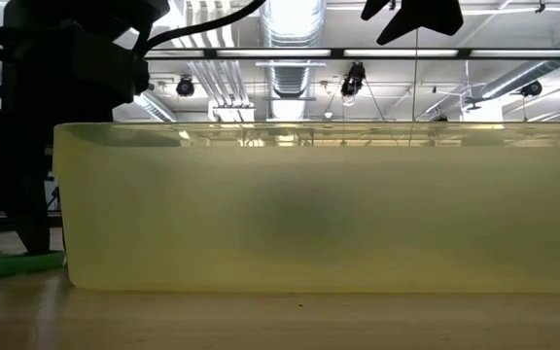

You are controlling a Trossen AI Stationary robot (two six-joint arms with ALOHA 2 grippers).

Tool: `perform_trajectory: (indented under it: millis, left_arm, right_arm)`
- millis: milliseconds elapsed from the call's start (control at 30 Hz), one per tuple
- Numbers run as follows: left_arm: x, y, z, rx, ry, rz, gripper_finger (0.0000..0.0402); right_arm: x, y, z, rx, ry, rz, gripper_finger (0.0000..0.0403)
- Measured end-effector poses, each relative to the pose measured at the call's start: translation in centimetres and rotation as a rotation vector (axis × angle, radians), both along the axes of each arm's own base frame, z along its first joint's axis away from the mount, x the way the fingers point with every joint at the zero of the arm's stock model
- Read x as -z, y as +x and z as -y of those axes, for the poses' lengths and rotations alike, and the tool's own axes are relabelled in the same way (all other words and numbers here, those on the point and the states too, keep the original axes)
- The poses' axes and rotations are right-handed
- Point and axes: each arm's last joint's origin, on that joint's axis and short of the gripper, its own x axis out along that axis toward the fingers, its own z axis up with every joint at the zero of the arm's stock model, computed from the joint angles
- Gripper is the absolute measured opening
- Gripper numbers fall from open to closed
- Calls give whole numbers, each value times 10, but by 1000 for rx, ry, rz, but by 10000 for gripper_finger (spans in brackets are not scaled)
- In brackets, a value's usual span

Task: Pick & Place Paint Supplies
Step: Put the green scissors into the yellow bin

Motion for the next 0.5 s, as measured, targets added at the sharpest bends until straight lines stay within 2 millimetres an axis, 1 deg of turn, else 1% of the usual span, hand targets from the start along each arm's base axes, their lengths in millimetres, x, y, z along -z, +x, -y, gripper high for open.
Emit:
perform_trajectory:
  millis: [400,500]
  left_arm:
    - [2,-4,-1,2,10,-40,76]
    - [2,-5,-2,-9,10,-50,55]
  right_arm:
    - [0,0,1,8,-2,2,213]
    - [0,0,1,13,-1,4,213]
